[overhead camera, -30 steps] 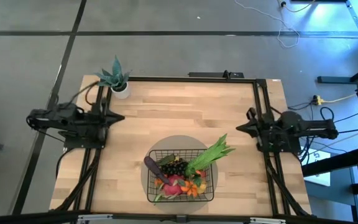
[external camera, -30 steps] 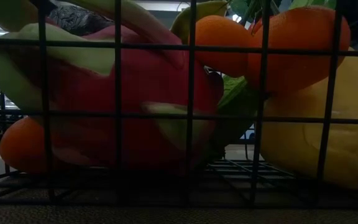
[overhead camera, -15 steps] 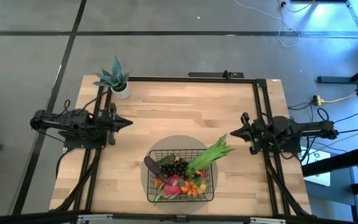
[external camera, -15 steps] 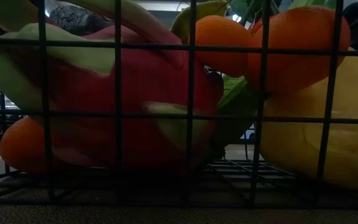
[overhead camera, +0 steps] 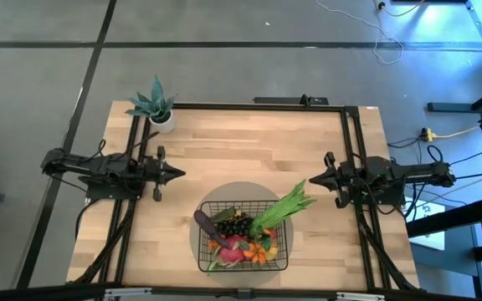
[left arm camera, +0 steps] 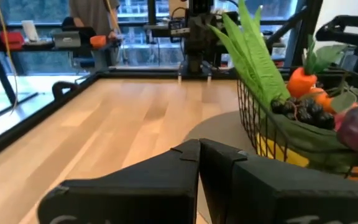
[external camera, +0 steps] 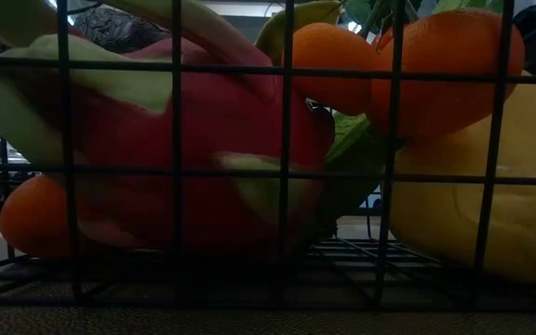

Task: Build produce basket
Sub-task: Return to Home Position

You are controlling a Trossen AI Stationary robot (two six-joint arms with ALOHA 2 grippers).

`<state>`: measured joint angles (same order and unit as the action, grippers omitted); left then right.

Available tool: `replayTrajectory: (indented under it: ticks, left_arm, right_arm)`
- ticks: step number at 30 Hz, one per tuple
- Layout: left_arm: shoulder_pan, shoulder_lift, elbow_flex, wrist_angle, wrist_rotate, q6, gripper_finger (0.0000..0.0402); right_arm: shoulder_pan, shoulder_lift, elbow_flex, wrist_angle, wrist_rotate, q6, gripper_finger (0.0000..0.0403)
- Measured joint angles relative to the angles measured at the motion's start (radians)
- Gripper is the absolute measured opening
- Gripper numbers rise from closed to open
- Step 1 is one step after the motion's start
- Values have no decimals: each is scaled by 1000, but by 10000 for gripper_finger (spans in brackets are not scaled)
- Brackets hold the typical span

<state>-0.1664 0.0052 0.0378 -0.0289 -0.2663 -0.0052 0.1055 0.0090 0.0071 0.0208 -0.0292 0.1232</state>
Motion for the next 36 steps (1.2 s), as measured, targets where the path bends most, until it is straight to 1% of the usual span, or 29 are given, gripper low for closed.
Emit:
replayTrajectory:
  ticks: [4, 11, 14, 36]
  left_arm:
    - [0, 0, -3, 6, 22, 33, 0]
    - [0, 2, -3, 4, 22, 39, 0]
    - [0, 2, -3, 4, 22, 67, 0]
    - [0, 2, -3, 2, 21, 68, 0]
  right_arm:
    - [0, 0, 0, 0, 1, 0, 0]
    - [0, 3, 0, 0, 1, -1, 0]
    - [0, 3, 0, 0, 1, -1, 0]
    - [0, 3, 1, 0, 1, -1, 0]
